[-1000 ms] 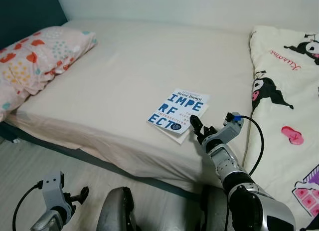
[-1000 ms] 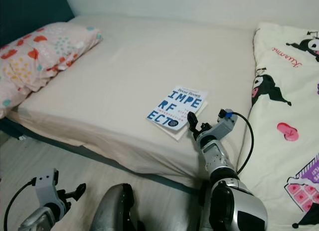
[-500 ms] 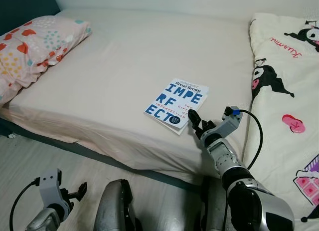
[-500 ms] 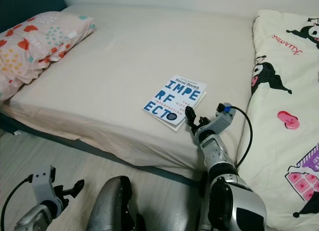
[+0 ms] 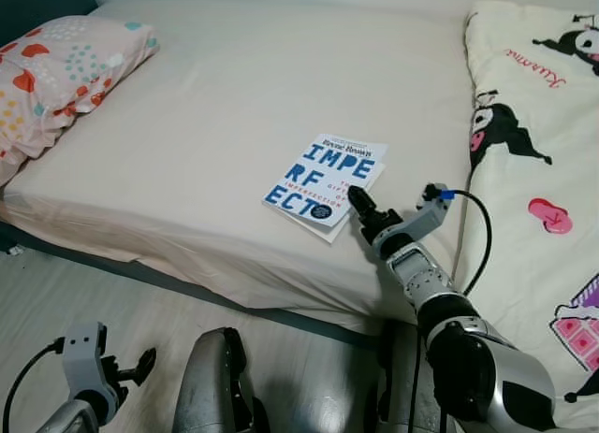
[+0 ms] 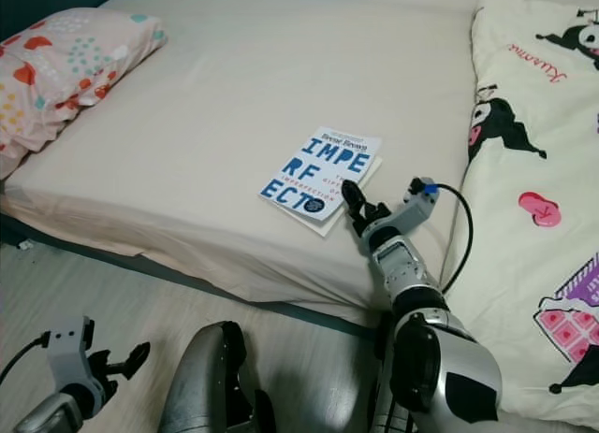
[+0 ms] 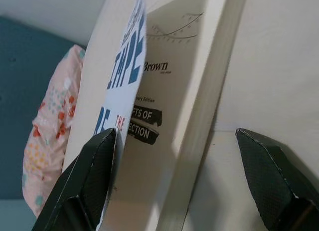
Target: Clean up the room
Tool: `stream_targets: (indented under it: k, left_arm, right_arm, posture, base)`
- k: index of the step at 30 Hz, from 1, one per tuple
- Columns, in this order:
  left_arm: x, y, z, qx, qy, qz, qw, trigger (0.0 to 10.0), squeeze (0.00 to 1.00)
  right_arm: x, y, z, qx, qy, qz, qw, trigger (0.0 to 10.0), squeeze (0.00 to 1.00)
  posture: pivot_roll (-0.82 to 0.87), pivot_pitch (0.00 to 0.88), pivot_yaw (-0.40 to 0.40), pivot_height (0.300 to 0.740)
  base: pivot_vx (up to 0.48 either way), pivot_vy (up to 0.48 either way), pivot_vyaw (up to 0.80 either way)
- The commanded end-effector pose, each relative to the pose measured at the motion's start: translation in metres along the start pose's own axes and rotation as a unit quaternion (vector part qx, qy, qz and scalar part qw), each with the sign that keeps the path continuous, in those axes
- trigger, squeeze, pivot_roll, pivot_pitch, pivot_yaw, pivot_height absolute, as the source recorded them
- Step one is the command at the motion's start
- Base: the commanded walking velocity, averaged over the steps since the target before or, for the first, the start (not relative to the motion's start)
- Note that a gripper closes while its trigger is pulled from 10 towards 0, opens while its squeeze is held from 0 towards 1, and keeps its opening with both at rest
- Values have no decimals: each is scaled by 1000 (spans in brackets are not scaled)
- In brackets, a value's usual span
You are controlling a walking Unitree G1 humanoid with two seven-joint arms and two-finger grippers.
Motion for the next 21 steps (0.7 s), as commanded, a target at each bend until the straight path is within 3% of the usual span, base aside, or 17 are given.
stream_targets:
  k: [1,8,9,10,11,21]
  left_arm:
    - [10,-9,11,-1,10,19,1000,10000,0]
    - [11,-13,10,0,9,23,1000,10000,0]
    - [11,-13,9,2,10,23,1000,10000,0]
    - [11,-13,9,2,10,23,1000,10000,0]
    - [11,-14,9,3,11,23,1000,10000,0]
    - [4,-26,-1,21,23,38,999,10000,0]
  right_arm:
    - [-2,-37,10,-11,3,71,997,10000,0]
    - [-7,-36,18,-7,0,75,997,10000,0]
    - [-8,-34,17,-8,-6,67,998,627,0]
    - [-8,-34,17,-8,-6,67,998,627,0]
    - [-8,-31,16,-12,-8,57,998,0,0]
    - [-2,-14,1,-23,-22,12,999,0,0]
  posture:
    - [251,407,102,523]
    - [250,407,94,523]
    - [248,402,90,523]
    - [248,402,90,523]
    - [245,398,87,523]
    - [200,326,63,523]
  base:
    - [0,0,0]
    - [0,0,0]
    - [0,0,0]
    - [0,0,0]
    - [0,0,0]
    - [0,0,0]
Point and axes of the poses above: a point about 5 cm out from each wrist's last joint towards the gripper, its own x axis pointing back from the gripper into the wrist, its own y axis along the axis of the wrist's last joint, z = x × y, the point moved 4 cm from there along -x, pointing out of the wrist towards the gripper, and after that the axes turned 2 degrees about x, right-handed, at the moved point
